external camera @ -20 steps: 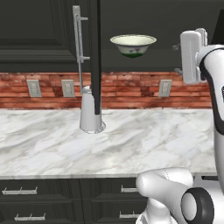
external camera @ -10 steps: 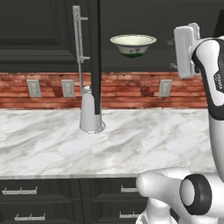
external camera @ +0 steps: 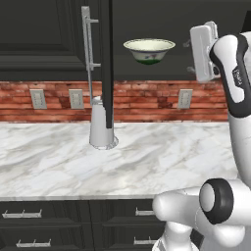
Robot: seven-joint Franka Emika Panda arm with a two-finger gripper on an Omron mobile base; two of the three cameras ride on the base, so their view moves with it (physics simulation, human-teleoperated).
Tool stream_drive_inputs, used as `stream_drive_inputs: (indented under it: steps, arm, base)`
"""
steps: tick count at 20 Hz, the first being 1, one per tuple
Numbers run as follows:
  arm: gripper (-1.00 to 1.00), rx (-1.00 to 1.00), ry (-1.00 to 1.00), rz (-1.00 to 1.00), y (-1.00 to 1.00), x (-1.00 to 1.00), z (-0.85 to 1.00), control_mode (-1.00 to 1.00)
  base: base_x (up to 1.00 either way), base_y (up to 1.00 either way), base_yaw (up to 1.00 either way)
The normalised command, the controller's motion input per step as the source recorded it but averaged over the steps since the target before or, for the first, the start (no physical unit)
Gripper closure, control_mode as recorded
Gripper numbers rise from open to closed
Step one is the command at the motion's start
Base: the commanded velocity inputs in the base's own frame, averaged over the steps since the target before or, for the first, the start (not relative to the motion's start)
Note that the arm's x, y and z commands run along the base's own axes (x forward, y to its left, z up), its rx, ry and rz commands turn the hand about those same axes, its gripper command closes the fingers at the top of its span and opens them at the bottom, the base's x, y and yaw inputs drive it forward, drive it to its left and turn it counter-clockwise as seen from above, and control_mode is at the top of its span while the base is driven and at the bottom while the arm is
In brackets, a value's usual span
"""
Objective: Move the bowls from the cabinet to the plates on the dining table.
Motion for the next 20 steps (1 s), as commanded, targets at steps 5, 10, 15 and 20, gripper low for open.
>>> stream_drive_inputs:
  steps: [5,10,15,20]
  arm:
    - [-1.0,0.11,-0.02,0.0,-0.04,0.28,-0.14,-1.0]
    - [-1.0,0.08,-0.03,0.0,0.02,0.33,-0.06,-1.0]
    - [-1.0,0.02,-0.01,0.0,0.02,0.37,-0.01,-1.0]
    - [-1.0,0.0,0.0,0.0,0.01,0.38,0.0,-1.0]
  base:
    - [0.0,0.0,0.0]
    - [0.0,0.0,0.0]
    - [0.0,0.0,0.0]
    - [0.0,0.0,0.0]
